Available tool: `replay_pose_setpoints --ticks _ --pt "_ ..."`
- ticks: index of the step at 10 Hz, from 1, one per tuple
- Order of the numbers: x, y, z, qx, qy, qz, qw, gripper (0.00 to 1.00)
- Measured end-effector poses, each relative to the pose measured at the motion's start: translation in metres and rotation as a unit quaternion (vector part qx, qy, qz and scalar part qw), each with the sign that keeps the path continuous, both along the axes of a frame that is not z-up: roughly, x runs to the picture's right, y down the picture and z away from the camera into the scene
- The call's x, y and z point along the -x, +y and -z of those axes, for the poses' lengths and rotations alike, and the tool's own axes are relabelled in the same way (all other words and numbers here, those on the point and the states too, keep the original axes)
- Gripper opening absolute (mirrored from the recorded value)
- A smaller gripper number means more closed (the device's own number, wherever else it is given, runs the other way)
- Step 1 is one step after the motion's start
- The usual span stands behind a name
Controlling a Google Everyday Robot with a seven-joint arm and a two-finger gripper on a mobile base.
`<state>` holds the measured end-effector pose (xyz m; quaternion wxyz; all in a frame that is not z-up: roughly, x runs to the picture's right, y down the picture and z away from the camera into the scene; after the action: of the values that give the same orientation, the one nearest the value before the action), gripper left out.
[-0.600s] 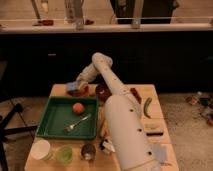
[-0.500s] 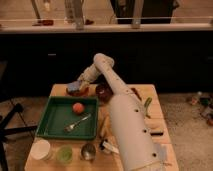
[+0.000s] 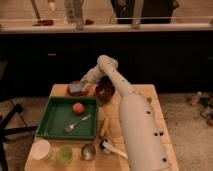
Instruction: Wipe red bowl with sponge
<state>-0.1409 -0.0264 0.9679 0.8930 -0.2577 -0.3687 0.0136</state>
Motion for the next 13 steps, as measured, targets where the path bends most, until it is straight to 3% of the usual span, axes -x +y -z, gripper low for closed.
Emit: replay_pose_setpoints --ticks 6,10,13 --pt "0.007 -0.018 -0.026 0.008 0.006 0.004 0.9999 0.17" --pt "0.029 -0.009 -0.014 0.007 -0.021 0.025 0.9995 0.17" --pt "0.029 0.004 -0.004 0.013 -0.030 0.033 0.9989 0.17"
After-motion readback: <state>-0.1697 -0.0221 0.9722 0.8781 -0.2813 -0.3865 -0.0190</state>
